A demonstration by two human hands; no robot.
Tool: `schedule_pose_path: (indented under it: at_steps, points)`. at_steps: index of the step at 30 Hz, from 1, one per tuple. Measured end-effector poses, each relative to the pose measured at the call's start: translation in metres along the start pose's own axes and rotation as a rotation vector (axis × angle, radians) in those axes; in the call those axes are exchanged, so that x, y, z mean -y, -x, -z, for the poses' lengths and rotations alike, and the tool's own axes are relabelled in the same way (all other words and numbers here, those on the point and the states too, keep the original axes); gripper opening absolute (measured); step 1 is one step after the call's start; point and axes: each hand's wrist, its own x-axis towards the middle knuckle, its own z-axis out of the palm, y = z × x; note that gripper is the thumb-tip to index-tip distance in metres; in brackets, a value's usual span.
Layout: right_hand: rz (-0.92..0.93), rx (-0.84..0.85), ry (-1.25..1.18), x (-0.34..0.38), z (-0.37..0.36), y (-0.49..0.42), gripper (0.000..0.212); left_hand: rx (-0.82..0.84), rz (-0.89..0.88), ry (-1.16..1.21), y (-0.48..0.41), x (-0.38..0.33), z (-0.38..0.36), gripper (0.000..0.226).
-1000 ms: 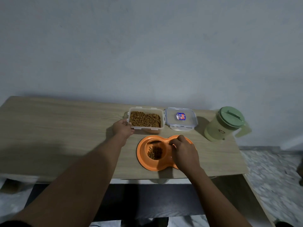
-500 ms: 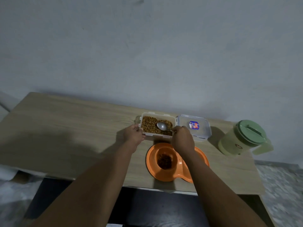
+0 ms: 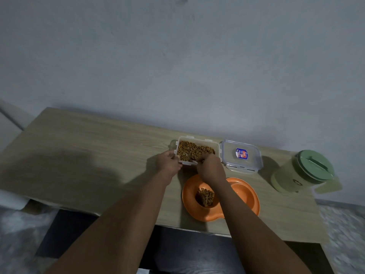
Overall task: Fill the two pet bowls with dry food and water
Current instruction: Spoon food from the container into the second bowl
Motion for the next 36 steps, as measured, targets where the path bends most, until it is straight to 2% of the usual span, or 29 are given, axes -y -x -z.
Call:
schedule_pose_path:
  at_steps: [8, 15, 20, 25, 29, 33, 36]
  points:
    - [-0.09, 0.035, -0.191, -0.007, 0.01, -0.007, 0.02, -0.028, -0.006, -0.003, 0.006, -0.003, 0.001, 0.047]
    - [-0.146, -0.033, -0.295, -0.015, 0.021, -0.011, 0.019, -0.008, -0.01, 0.006, 0.004, -0.002, 0.001, 0.047]
    - [-0.097, -0.086, -0.327, -0.019, 0.037, -0.004, 0.019, 0.004, 0.006, 0.013, 0.005, -0.004, 0.001, 0.048]
    - [-0.105, -0.105, -0.335, -0.031, 0.054, 0.018, 0.02, 0.028, -0.005, 0.027, 0.004, -0.003, 0.002, 0.048]
    - [-0.184, -0.115, -0.312, -0.054, 0.054, 0.048, 0.016, 0.025, -0.009, 0.043, 0.005, -0.004, 0.001, 0.043]
    - [-0.24, -0.083, -0.231, -0.076, 0.047, 0.077, 0.01, 0.004, 0.006, 0.05, 0.005, -0.005, -0.001, 0.042]
    - [-0.202, -0.022, -0.114, -0.086, 0.038, 0.089, 0.016, -0.001, 0.004, 0.03, 0.007, -0.006, -0.002, 0.042]
